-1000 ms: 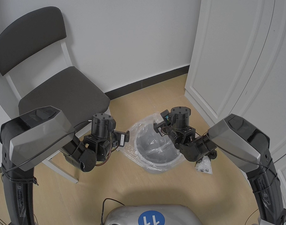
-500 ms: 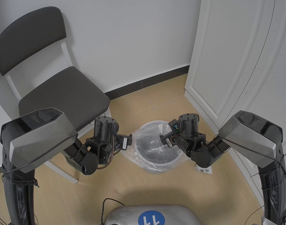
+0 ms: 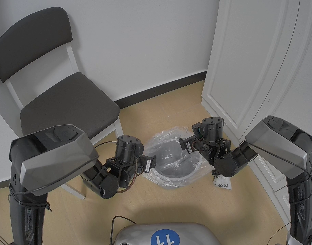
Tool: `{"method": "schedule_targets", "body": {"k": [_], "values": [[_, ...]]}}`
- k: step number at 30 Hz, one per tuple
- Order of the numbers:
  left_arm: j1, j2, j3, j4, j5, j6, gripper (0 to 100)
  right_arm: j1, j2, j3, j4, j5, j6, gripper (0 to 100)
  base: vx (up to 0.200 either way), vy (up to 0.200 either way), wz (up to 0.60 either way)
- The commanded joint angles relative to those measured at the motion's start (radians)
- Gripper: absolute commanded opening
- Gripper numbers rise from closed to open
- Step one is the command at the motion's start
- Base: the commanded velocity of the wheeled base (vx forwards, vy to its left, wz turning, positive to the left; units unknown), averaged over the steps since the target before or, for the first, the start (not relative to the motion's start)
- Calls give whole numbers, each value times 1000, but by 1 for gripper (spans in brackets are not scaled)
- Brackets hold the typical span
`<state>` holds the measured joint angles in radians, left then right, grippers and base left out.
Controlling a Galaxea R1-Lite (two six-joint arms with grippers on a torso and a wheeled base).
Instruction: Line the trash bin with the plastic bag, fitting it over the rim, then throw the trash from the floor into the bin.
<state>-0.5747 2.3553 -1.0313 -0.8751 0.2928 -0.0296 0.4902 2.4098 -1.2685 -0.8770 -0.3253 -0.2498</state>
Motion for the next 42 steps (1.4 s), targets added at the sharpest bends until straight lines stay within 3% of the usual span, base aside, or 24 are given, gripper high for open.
{"method": "schedule_targets", "body": {"k": [1, 6, 17, 20, 21, 22, 28, 42], "values": [[-30, 71, -96, 18, 2, 56, 100, 8, -26, 1, -3, 0, 3, 100, 0, 0, 0], [-2, 136, -242, 33, 46, 152, 100, 22, -49, 26, -10, -1, 26, 100, 0, 0, 0], [16, 312, -645, 249, 106, 154, 100, 59, -166, 202, -31, 6, 55, 100, 0, 0, 0], [16, 328, -675, 257, 120, 154, 100, 60, -170, 216, -40, 6, 55, 100, 0, 0, 0], [21, 383, -794, 306, 157, 154, 100, 60, -186, 276, -68, 6, 50, 100, 0, 0, 0], [26, 395, -826, 326, 158, 149, 100, 60, -186, 293, -69, 8, 50, 100, 0, 0, 0], [61, 397, -888, 343, 158, 126, 100, 36, -169, 348, -71, 8, 47, 100, 0, 0, 0], [98, 395, -969, 375, 158, 109, 100, -93, -38, 264, -86, 12, 53, 100, 0, 0, 0]]}}
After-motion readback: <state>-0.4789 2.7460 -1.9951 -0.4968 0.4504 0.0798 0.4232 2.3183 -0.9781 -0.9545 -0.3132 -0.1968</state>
